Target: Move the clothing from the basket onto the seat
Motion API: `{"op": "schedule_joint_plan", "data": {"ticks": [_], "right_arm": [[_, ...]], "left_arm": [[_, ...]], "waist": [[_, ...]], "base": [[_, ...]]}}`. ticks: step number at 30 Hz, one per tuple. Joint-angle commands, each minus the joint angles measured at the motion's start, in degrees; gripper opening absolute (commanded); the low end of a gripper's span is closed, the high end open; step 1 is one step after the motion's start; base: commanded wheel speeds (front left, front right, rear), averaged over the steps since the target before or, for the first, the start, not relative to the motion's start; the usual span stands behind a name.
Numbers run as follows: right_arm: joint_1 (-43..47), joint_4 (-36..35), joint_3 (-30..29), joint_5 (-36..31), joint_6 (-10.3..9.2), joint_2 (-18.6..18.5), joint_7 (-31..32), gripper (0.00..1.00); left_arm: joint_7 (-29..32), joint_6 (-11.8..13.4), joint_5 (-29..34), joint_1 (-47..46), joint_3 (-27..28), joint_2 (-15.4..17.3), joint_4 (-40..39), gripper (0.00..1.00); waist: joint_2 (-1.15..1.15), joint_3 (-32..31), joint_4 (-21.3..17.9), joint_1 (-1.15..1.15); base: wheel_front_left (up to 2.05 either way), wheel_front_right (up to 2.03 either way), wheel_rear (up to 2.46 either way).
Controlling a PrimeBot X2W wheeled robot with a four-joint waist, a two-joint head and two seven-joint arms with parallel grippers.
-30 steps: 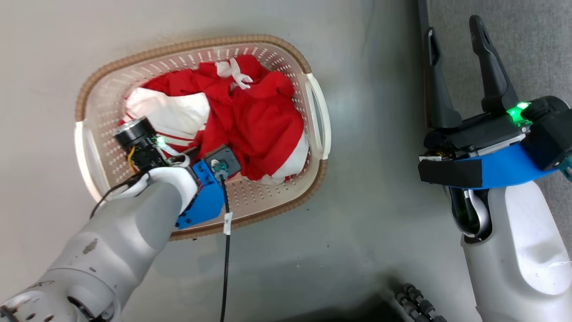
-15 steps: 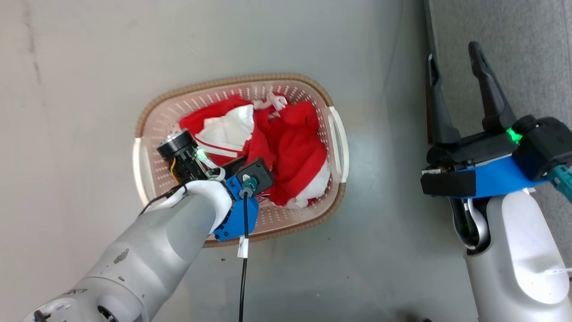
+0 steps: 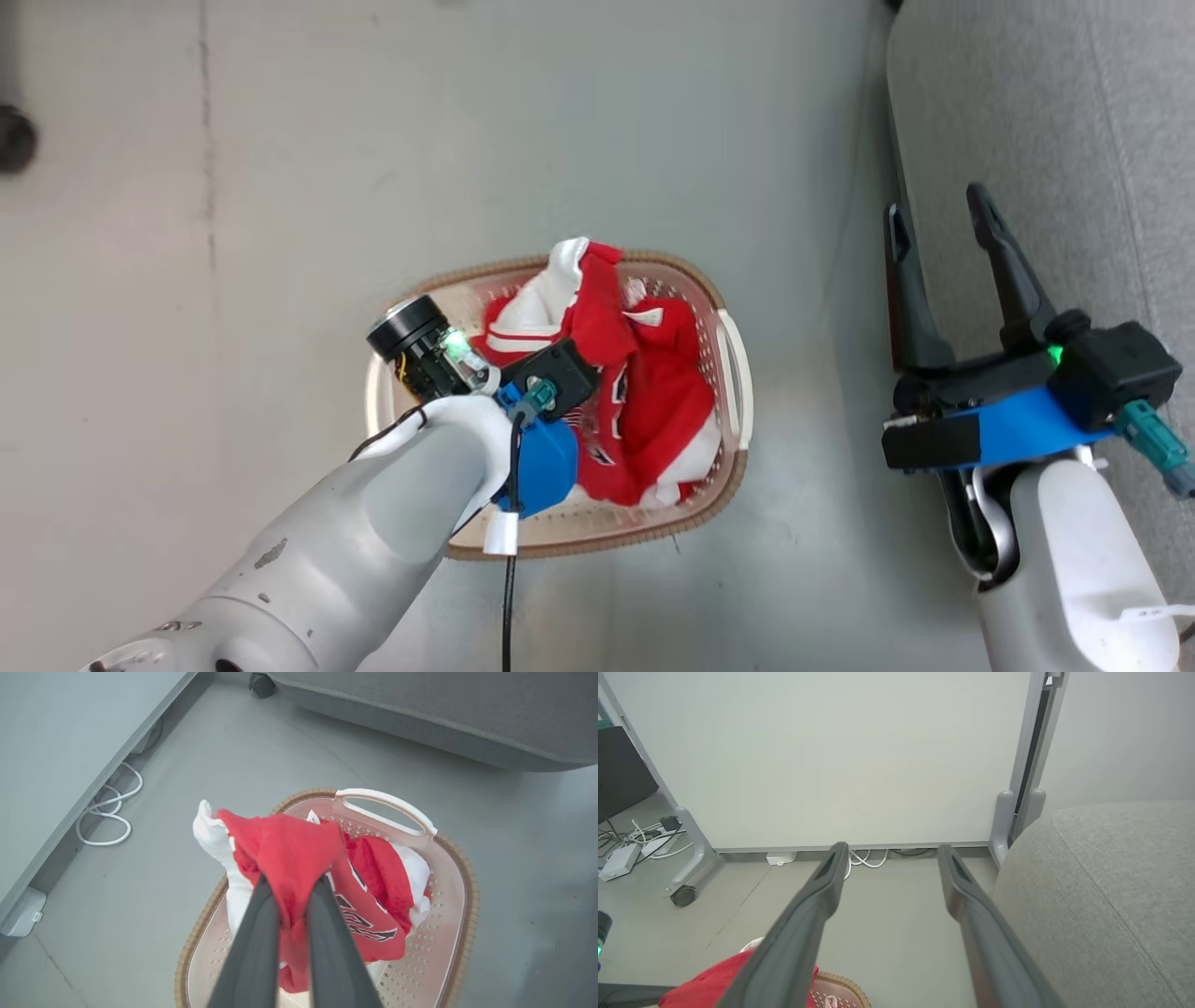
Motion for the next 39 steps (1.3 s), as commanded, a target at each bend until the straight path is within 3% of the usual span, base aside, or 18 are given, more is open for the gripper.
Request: {"op": "schedule_joint_plan", "data": {"ticks": [1, 17, 39], "right_arm": [[1.0, 0.2, -0.1, -0.4, 0.02, -0.2, -0.2, 1.0], [7.9, 3.0, 0.3, 0.6, 0.03, -0.2, -0.2, 1.0], [16.7, 4.9, -0.6, 1.4, 0.03, -0.2, -0.2, 1.0]], "left_arm": [[-0.4, 0.0, -0.5, 0.1, 0.6, 0.3, -1.1, 0.0], [-0.4, 1.4, -0.4, 6.1, 11.2, 3.0, -12.4, 0.0], [-0.4, 0.9, -0.4, 13.5, 22.4, 3.4, -21.8, 0.0]], "waist": [[0.0, -2.7, 1.2, 0.0], [0.0, -15.7, 2.5, 0.0], [0.0, -27.8, 4.1, 0.0]], "base": [[0.0, 0.0, 0.0], [0.0, 0.0, 0.0], [0.0, 0.0, 0.0]]}}
